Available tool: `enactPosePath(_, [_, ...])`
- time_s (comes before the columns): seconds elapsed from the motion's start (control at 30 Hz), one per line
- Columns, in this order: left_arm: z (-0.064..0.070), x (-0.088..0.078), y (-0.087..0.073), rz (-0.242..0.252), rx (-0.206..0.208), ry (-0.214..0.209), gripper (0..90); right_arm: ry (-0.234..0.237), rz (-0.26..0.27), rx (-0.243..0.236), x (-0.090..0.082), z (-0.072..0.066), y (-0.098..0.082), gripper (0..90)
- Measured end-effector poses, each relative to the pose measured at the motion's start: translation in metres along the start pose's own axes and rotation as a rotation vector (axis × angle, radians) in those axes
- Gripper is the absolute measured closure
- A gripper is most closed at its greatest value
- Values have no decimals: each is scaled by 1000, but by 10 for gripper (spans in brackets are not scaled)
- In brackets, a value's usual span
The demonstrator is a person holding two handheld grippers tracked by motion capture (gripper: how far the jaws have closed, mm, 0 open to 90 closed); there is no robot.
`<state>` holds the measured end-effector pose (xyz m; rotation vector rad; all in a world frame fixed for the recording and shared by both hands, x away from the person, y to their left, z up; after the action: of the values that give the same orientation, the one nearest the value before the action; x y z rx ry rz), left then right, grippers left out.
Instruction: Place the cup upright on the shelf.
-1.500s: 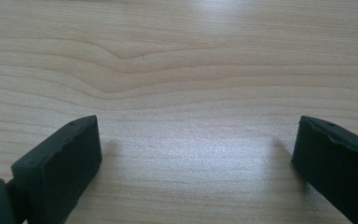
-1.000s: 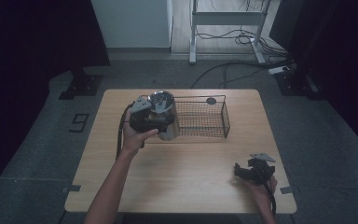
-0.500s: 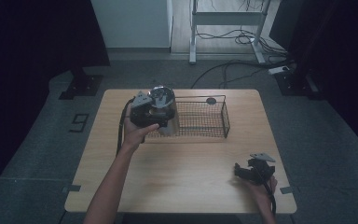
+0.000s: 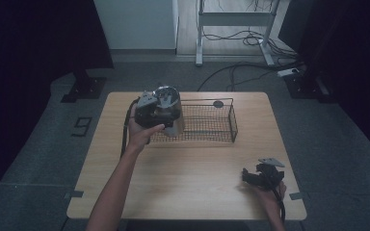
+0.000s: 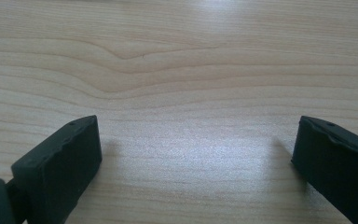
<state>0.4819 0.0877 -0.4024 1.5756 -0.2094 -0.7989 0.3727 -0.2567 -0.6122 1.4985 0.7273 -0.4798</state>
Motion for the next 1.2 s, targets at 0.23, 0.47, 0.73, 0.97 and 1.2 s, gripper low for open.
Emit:
enactPosePath(0.23, [-1,4,5,-5,8,10,39,0,0,0,0,0,0,10])
enactPosePath(0.47, [-6,11,5,-15,4,14,39,-1,0,0,0,0,0,10])
enactPosePath(0.73, [-11,16,8,-17,1,19,39,-2,1,1,0,0,0,12])
enactPosePath(0.97, [-17,20,12,-17,-3,28,39,-4,2,1,0,1,0,13])
enactPosePath(1.2, [-24,25,11,-26,-7,40,39,-4,1,2,0,1,0,14])
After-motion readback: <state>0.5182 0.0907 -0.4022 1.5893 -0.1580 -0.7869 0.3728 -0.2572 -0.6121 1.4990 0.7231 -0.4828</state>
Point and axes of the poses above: each handheld gripper's, and its own axes: x roughly forward along the jaws, y roughly out of its top, z roughly to its right, the point moved 8 cm from there along x, roughly forward along the jaws, and after that the axes turned 5 degrees about y, right-handed, at the moved point
